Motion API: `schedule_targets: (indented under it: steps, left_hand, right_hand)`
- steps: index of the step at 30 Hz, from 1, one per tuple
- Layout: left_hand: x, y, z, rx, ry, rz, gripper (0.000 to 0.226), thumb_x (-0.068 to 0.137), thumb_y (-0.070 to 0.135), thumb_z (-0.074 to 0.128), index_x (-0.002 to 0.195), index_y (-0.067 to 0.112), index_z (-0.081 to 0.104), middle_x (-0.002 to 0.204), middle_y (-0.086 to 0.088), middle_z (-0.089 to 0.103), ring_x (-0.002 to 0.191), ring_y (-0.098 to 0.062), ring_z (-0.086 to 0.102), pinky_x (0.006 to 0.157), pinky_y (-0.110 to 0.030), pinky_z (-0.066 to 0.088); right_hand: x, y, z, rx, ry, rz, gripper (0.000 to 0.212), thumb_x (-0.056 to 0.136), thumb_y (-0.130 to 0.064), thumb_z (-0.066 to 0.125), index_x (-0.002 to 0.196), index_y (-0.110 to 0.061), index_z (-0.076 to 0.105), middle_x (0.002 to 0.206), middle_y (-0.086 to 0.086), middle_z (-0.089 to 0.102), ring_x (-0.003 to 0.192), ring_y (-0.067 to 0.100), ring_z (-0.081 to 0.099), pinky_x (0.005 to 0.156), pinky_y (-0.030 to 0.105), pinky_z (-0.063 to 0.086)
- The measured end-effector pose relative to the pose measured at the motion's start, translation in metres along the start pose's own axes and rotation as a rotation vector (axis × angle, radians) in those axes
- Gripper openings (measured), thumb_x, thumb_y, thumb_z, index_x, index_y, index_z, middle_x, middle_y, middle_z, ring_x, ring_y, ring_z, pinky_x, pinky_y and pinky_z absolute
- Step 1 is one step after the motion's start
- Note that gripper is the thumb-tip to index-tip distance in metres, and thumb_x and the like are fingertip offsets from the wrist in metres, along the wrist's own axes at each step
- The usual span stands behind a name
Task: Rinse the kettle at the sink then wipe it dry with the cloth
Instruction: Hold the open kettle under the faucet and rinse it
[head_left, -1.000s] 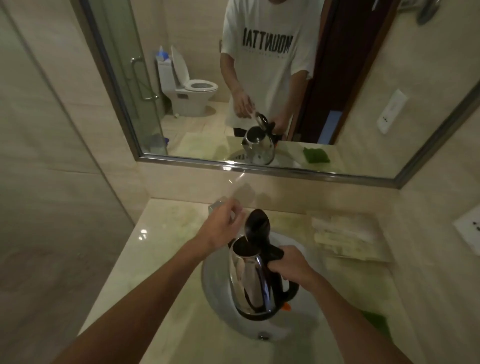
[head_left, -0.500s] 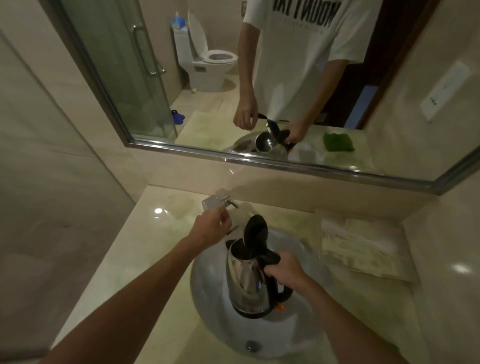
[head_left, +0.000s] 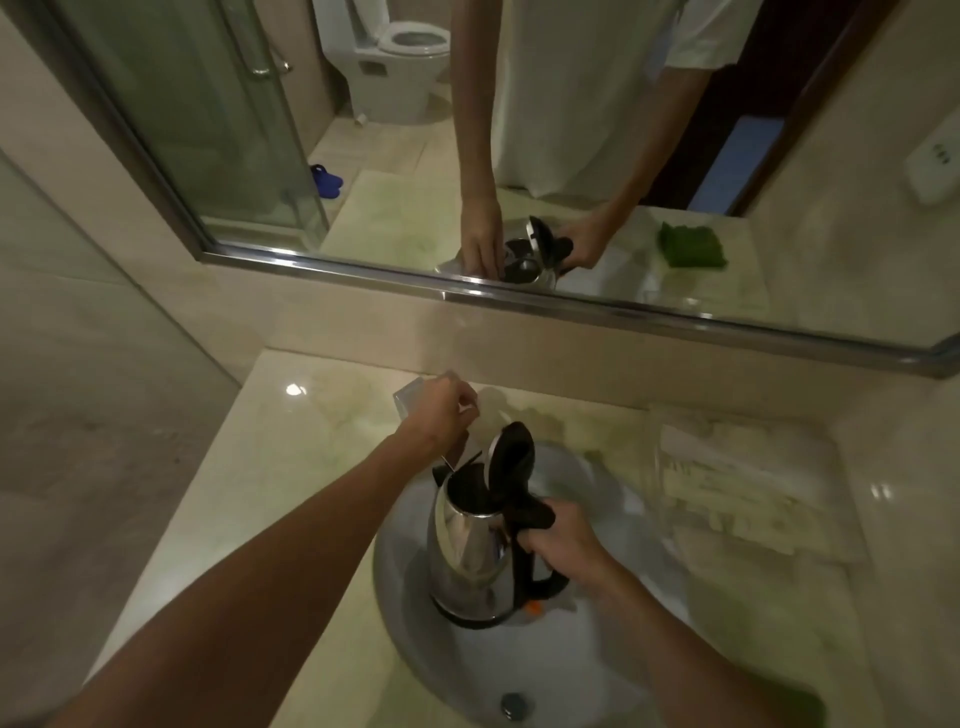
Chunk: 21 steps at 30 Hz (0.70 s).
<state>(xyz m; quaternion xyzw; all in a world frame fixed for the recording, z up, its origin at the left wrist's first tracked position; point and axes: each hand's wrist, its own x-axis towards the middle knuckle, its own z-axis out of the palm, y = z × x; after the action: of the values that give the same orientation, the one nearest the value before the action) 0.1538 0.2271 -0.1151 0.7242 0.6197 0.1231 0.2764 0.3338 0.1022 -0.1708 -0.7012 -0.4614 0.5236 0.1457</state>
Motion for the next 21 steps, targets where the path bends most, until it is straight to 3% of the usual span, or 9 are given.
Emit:
schedule_targets:
  steps: [2, 6, 11, 16, 21]
  left_hand:
    - [0.005, 0.000, 0.003, 0.000, 0.007, -0.007, 0.016, 0.086, 0.011, 0.062, 0.097, 0.008, 0.074, 0.101, -0.008, 0.072, 0.079, -0.016, 0.061, 0.072, -0.022, 0.041]
    - [0.010, -0.001, 0.005, -0.002, 0.027, 0.017, 0.017, 0.087, 0.010, 0.062, 0.099, 0.006, 0.074, 0.101, -0.011, 0.072, 0.088, -0.022, 0.065, 0.075, -0.021, 0.042]
    - [0.017, -0.004, 0.006, -0.031, 0.047, 0.038, 0.016, 0.085, 0.009, 0.065, 0.097, 0.005, 0.074, 0.097, -0.011, 0.074, 0.071, -0.010, 0.056, 0.074, -0.021, 0.045]
    - [0.022, -0.004, 0.008, -0.081, 0.084, 0.015, 0.012, 0.083, 0.008, 0.067, 0.091, 0.006, 0.076, 0.093, -0.010, 0.075, 0.072, -0.007, 0.056, 0.073, -0.019, 0.044]
    - [0.029, 0.003, 0.014, -0.166, 0.151, -0.120, 0.015, 0.080, 0.019, 0.073, 0.077, 0.004, 0.073, 0.071, -0.005, 0.067, 0.056, -0.006, 0.054, 0.061, -0.020, 0.042]
  right_hand:
    - [0.004, 0.000, 0.003, 0.023, -0.008, -0.007, 0.019, 0.069, -0.003, 0.070, 0.087, -0.007, 0.067, 0.085, 0.012, 0.073, 0.083, 0.024, 0.070, 0.079, 0.040, 0.057]
    - [0.012, -0.003, 0.007, 0.022, -0.014, -0.021, 0.021, 0.071, -0.007, 0.070, 0.090, 0.001, 0.067, 0.089, 0.015, 0.073, 0.085, 0.028, 0.070, 0.080, 0.044, 0.056]
    - [0.020, -0.004, 0.007, 0.036, -0.029, -0.022, 0.018, 0.071, -0.008, 0.071, 0.087, -0.002, 0.068, 0.088, 0.015, 0.073, 0.085, 0.030, 0.070, 0.080, 0.046, 0.057]
    - [0.022, -0.003, 0.006, 0.051, -0.007, -0.014, 0.018, 0.074, -0.006, 0.071, 0.091, -0.001, 0.069, 0.090, 0.017, 0.073, 0.084, 0.030, 0.070, 0.075, 0.041, 0.057]
    - [0.024, -0.001, 0.006, 0.067, 0.004, -0.039, 0.020, 0.075, -0.003, 0.072, 0.095, 0.002, 0.069, 0.093, 0.019, 0.073, 0.079, 0.021, 0.068, 0.075, 0.040, 0.056]
